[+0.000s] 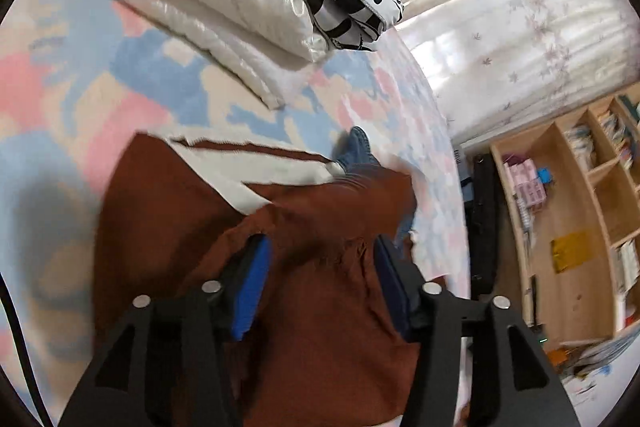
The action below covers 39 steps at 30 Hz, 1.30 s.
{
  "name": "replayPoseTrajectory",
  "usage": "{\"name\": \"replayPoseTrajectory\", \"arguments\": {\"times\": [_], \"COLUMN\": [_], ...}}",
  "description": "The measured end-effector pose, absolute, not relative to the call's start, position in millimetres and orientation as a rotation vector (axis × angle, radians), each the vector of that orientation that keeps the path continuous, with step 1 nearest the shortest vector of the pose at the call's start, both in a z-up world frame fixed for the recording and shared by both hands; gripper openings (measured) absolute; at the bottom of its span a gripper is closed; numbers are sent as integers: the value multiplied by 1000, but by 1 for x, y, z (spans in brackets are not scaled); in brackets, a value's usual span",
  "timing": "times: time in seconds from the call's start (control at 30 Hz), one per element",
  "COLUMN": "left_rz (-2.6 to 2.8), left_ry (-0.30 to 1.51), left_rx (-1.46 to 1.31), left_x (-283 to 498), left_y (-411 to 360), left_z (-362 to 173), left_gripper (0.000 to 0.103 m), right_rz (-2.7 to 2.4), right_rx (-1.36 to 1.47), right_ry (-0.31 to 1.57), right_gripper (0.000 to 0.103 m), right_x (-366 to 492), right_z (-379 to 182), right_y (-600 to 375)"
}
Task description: Fold large clothes
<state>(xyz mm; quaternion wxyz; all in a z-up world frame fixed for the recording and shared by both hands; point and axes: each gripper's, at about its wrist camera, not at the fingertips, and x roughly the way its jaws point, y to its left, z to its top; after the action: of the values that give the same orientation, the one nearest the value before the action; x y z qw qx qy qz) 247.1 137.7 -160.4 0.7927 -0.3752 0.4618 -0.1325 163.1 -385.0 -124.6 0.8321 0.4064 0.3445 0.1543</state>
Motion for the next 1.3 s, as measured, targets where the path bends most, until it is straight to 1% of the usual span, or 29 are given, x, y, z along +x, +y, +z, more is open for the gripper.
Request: {"name": "replayPoseTrajectory", "arguments": {"times": [0.13,0.37,0.4,0.43,0.5,0.53,0.57,0.6,0.63,0.67,0.7,0.73,0.77,0.83,0.9,0.97,1.07,1.13,1.17,1.2,1.27,1.3], "left_rz": [-271,-268,-268,-268,-260,-257,-262,-267,-271,-285,-313,-332,-319,-313,-303,-285,-237,-205,-203,-205,-210,-215], "left_ry": [1020,1104,1111,1123,1135,1144,1151,1157,1155,1145,1145,1134,1113,1060,1014,1007,1053,1070,1070,1069,1067,1068], "left_rx": [-645,-257,-214,-172,-136,-121,-117,-115,-115,-117,-129,-144,-134,-113,-131,-173,-197,-183,-184,-198,-226,-231], "left_x": [261,296,301,308,314,320,320,322,323,323,323,320,317,309,306,310,322,328,328,330,332,333], "left_y": [133,101,95,89,85,83,83,83,82,82,82,82,81,82,88,94,99,99,98,100,103,104], "left_z": [-160,-170,-172,-175,-177,-181,-183,-185,-188,-188,-188,-184,-180,-167,-157,-155,-174,-191,-195,-199,-204,-204], "left_gripper": [55,55,57,61,65,65,65,65,56,44,22,13,12,9,8,8,8,10,11,12,15,16], "right_rz": [253,219,214,210,196,188,176,167,162,156,151,150,138,151,173,182,177,143,122,109,105,108], "right_rx": [687,503,483,468,444,434,414,377,345,336,335,324,305,324,321,314,319,305,291,283,292,305], "right_ry": [790,960,979,994,1036,1049,1052,1055,1062,1060,1043,1016,975,907,839,820,850,917,975,1009,999,994], "right_gripper": [79,79,79,79,79,78,71,48,32,15,10,9,6,6,6,6,6,6,7,10,11,16], "right_x": [169,199,204,208,217,220,221,222,223,223,222,219,216,214,216,225,250,266,274,278,276,273], "right_z": [-124,-156,-160,-165,-175,-178,-181,-184,-187,-188,-185,-179,-168,-148,-128,-121,-135,-161,-184,-199,-207,-203], "right_y": [-383,-366,-362,-359,-353,-351,-349,-347,-346,-347,-350,-354,-359,-369,-376,-374,-368,-363,-361,-357,-357,-359]}}
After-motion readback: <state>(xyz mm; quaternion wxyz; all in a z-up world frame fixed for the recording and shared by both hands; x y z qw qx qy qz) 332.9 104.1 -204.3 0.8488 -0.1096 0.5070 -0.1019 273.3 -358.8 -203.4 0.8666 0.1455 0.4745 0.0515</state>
